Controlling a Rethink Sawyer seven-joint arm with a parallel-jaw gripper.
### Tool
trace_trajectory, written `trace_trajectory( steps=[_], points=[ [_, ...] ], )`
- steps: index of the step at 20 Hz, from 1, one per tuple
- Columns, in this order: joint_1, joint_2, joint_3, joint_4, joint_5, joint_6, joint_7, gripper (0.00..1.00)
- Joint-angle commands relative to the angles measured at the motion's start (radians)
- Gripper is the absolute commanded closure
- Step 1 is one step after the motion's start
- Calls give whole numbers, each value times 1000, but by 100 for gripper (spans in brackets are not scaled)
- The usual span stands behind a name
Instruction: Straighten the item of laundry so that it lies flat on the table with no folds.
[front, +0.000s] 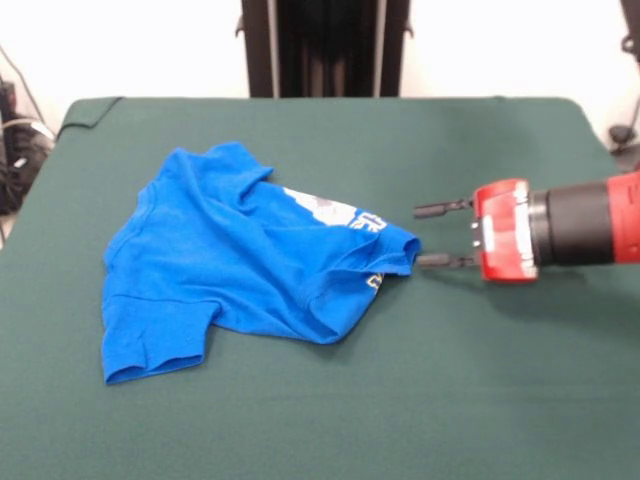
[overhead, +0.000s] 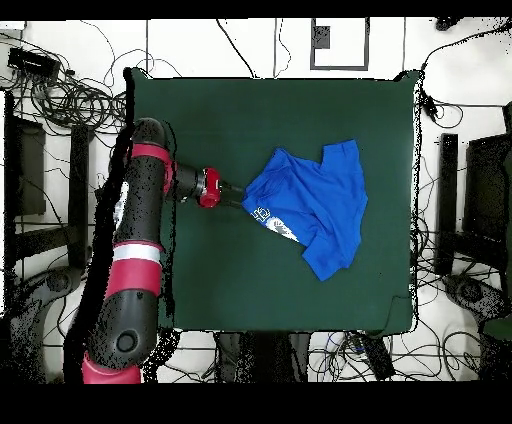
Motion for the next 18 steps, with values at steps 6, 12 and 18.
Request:
trace_trajectory(
  steps=[6,12,18],
  points=[
    [129,-200,41,275,1,65,130,0],
    [199,-293,39,450,-35,9,114,0],
    [193,-271,123,511,36,-106,242,0]
  ],
)
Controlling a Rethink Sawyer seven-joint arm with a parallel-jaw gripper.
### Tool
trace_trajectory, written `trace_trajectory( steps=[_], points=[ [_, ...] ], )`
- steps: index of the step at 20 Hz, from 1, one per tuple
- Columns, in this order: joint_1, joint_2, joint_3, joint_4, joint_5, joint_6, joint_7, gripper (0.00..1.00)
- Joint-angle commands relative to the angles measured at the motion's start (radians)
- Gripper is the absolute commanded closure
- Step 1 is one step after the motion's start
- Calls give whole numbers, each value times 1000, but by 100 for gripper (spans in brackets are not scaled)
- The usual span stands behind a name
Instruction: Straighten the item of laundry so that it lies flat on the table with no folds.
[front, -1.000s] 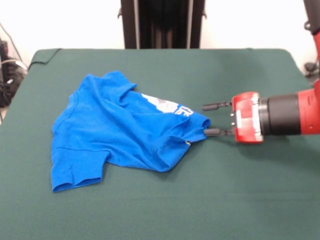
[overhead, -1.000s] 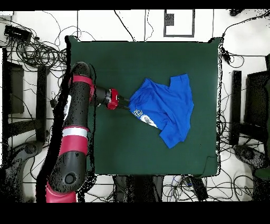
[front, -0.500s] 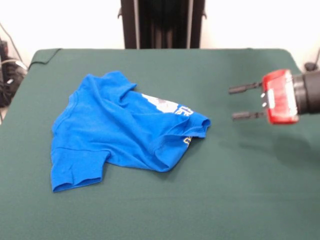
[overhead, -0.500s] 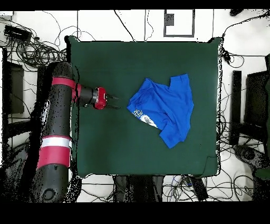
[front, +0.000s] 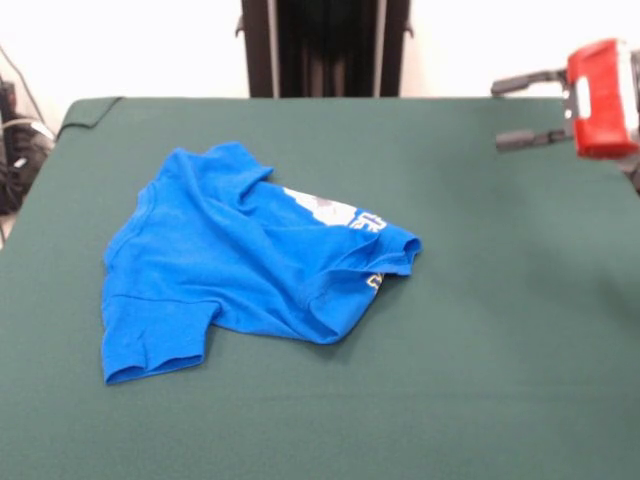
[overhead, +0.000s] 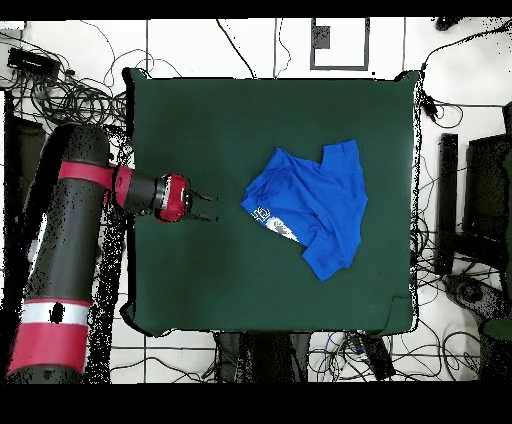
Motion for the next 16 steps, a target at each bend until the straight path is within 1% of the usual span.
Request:
trace_trajectory(
  steps=[1,2,7,10,16],
  points=[
    [-3,10,133,208,65,-111,260,0],
    [-15,38,135,180,72,-112,280,0],
    [-40,88,154,146,106,-154,332,0],
    [-55,123,174,129,139,-217,376,0],
    [-75,211,128,50,162,-233,432,0]
  ],
)
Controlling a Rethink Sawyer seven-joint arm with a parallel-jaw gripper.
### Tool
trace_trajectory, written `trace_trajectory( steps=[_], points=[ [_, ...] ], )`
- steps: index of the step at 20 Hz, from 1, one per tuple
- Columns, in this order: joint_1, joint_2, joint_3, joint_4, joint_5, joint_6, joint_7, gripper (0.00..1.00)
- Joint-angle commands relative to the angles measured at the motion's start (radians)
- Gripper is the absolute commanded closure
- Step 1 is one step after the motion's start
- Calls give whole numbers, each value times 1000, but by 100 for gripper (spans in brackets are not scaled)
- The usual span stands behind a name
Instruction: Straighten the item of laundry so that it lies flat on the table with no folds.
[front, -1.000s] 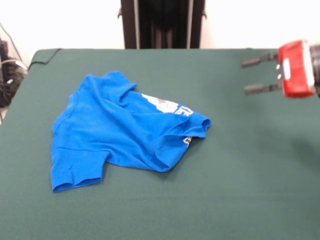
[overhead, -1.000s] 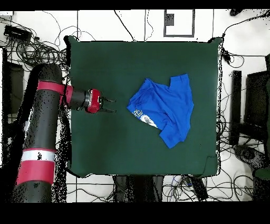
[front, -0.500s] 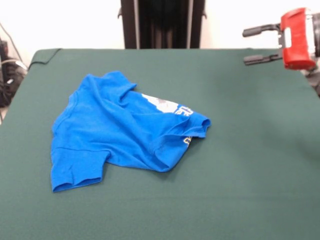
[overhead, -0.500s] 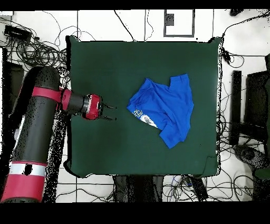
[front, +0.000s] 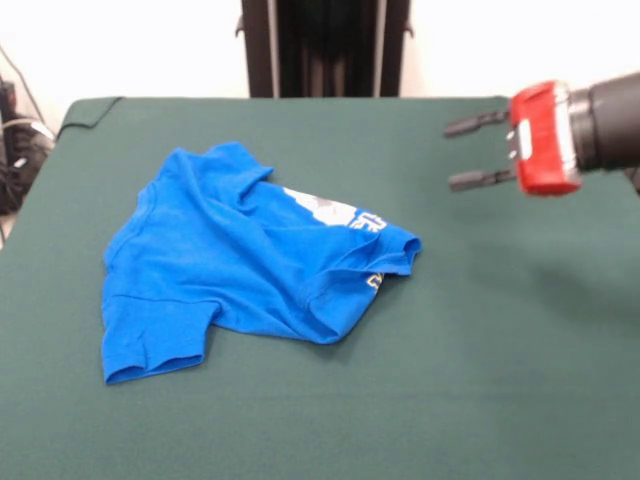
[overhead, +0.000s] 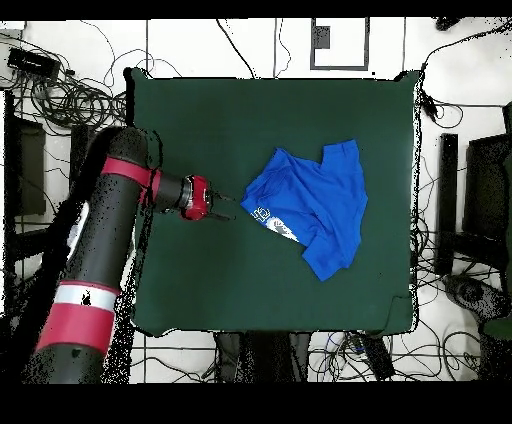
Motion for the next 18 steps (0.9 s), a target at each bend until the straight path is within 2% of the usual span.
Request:
trace_trajectory(
  steps=[1,9,18],
  points=[
    [-21,168,105,-8,98,-91,419,0],
    [-22,204,59,-42,97,-77,416,0],
    [-27,207,49,-71,118,-51,418,0]
  ],
)
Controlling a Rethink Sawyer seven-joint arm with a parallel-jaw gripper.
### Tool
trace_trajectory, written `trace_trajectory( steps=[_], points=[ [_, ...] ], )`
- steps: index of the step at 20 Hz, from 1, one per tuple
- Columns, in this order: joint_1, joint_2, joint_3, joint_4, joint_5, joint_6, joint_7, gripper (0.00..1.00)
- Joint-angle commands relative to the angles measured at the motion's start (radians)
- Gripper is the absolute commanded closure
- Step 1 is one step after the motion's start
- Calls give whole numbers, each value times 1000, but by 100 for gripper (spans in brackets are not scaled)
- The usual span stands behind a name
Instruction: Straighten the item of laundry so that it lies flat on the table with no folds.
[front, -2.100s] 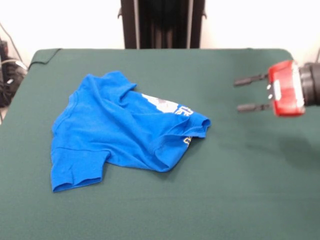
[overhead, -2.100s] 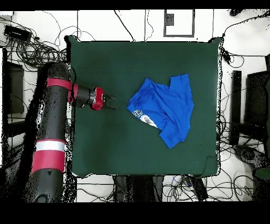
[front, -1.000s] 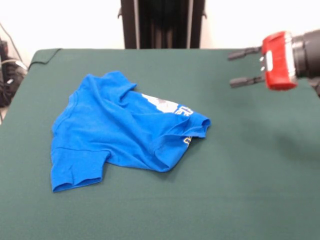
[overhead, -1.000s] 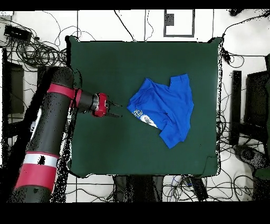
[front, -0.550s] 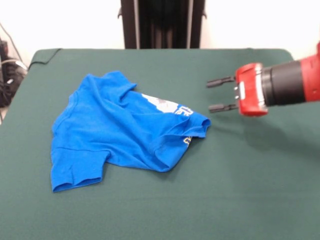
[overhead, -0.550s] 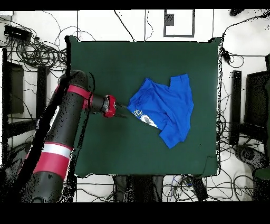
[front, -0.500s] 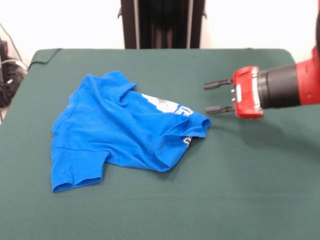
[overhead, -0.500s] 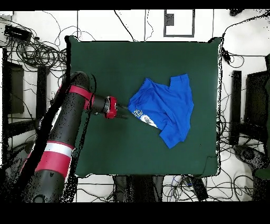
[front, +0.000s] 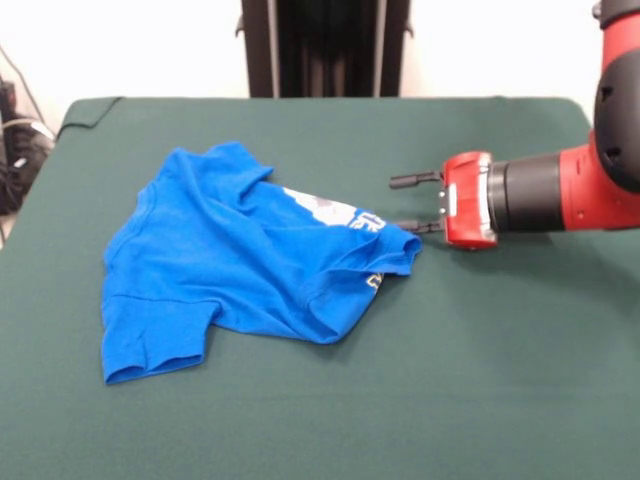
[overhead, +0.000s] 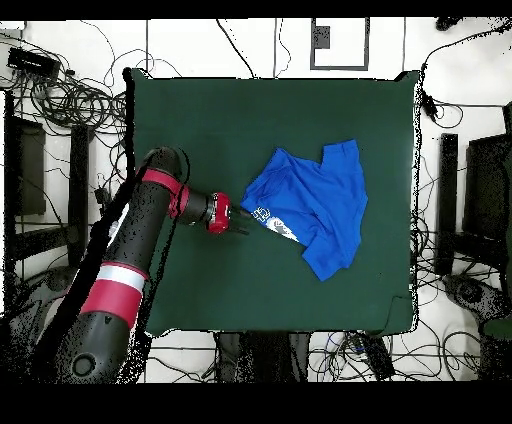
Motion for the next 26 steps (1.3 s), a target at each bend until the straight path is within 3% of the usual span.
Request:
trace_trajectory(
  steps=[1,7,20,26],
  points=[
    [0,32,58,-65,92,-2,313,0],
    [-14,-1,60,-74,92,4,262,0],
    [-98,11,23,-264,115,109,205,0],
    [-115,8,32,-306,133,143,191,0]
  ],
)
